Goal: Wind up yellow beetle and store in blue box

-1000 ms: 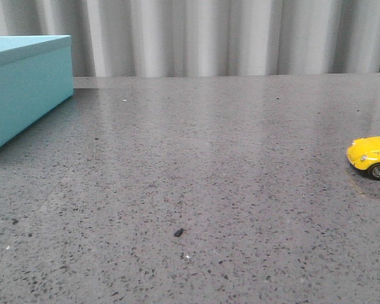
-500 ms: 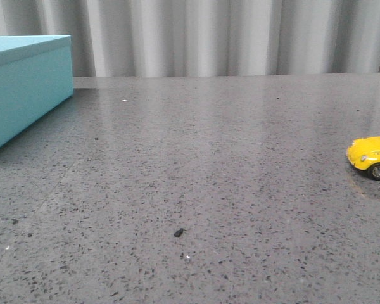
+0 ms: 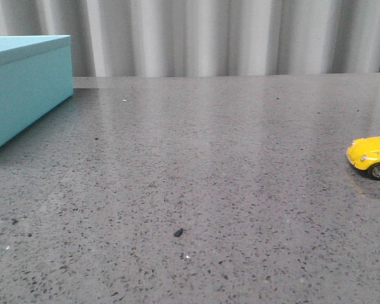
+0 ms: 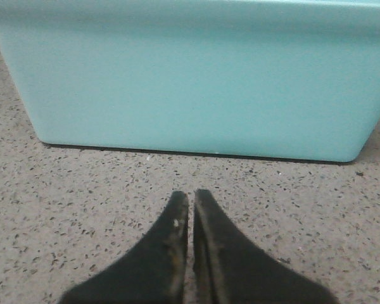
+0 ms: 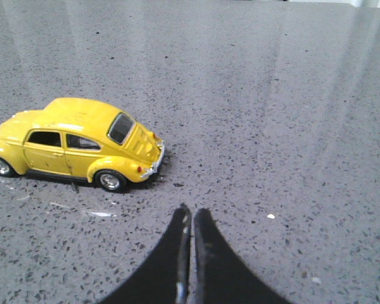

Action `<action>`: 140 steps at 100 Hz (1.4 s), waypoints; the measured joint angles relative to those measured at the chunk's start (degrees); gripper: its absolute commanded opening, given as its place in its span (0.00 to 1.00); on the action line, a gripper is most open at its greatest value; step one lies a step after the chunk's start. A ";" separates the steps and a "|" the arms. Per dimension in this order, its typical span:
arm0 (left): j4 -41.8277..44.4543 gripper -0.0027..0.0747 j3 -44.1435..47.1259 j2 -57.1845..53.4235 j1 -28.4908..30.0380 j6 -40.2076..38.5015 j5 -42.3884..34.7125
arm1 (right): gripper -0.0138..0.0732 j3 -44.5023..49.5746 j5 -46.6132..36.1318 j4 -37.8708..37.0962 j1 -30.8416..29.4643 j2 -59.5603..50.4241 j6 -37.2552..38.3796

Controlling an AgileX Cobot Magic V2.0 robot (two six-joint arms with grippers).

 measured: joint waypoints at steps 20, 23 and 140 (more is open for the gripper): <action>0.00 0.01 0.00 0.00 0.00 0.00 0.00 | 0.11 0.00 0.00 0.00 0.00 0.00 0.00; 0.00 0.01 0.00 0.00 0.00 0.00 0.00 | 0.11 0.00 0.00 0.00 0.00 0.00 0.00; 0.00 0.01 0.00 0.00 0.00 0.00 -5.60 | 0.11 0.00 -3.49 0.00 0.00 0.00 0.00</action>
